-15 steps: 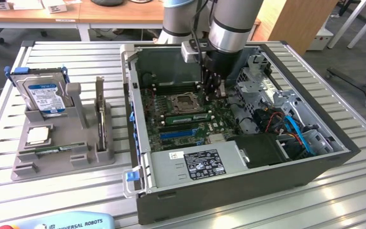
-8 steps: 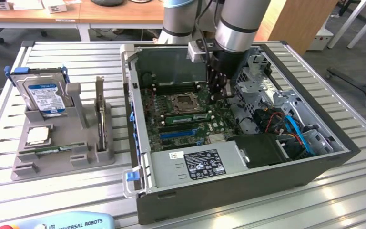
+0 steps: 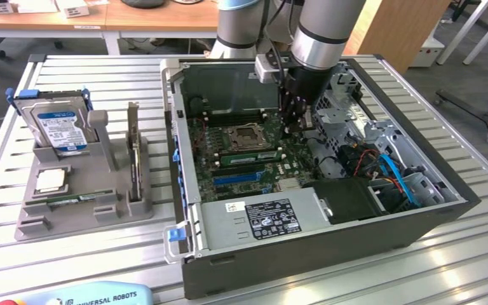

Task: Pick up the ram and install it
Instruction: 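Press down the ram until it locks into place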

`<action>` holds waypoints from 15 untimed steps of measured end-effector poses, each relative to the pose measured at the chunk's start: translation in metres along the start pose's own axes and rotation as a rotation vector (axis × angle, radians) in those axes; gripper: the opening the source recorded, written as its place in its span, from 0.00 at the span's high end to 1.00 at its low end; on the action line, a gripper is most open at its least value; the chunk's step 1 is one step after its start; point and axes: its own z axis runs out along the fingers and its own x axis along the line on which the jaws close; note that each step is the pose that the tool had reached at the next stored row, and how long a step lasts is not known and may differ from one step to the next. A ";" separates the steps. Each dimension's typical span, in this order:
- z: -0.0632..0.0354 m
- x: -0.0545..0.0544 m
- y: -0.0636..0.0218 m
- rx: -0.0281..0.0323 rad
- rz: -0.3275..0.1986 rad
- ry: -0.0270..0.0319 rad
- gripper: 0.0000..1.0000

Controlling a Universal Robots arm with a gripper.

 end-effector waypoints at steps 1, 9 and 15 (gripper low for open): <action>0.0000 0.000 0.0000 0.0000 0.000 0.0000 0.90; 0.0023 0.000 -0.0001 0.0006 0.024 0.0000 0.90; 0.0059 0.000 -0.0001 0.0008 0.030 -0.0004 0.90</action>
